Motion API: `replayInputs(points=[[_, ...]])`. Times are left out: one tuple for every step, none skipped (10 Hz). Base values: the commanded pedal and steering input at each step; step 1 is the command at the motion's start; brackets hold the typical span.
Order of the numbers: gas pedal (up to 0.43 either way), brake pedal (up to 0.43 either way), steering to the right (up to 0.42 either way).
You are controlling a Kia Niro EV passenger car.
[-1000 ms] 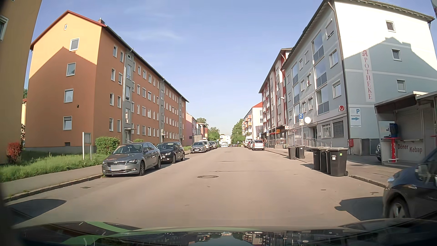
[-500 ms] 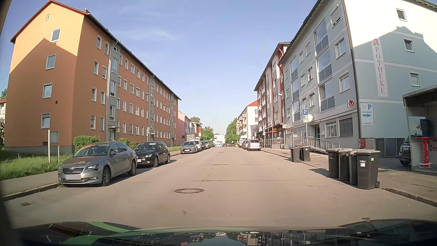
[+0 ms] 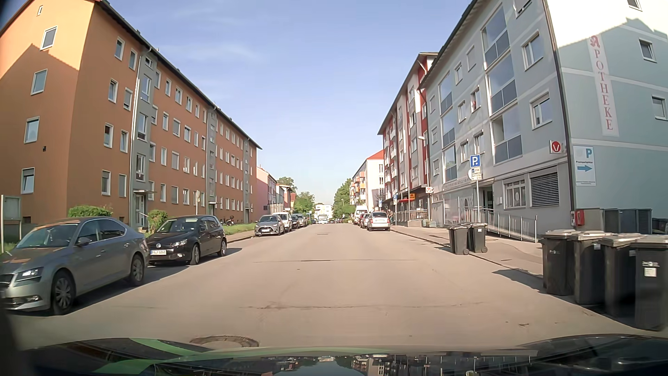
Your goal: Follow the waypoints while adhering to traffic rules and regulations
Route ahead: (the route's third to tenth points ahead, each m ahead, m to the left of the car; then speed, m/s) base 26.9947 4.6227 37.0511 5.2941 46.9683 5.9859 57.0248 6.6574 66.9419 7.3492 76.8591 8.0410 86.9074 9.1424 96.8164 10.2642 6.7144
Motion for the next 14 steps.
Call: replayInputs(points=[[0.11,0.0,0.034],[0.11,0.0,0.033],[0.11,0.0,0.03],[0.11,0.0,0.023],[0.098,0.0,0.016],[0.008,0.0,0.013],[0.0,0.0,0.017],[0.0,0.0,0.022],[0.0,0.0,0.027],[0.0,0.0,0.029],[0.0,0.018,0.028],[0.0,0.037,0.019],[0.0,0.049,0.005],[0.0,0.055,-0.016]])
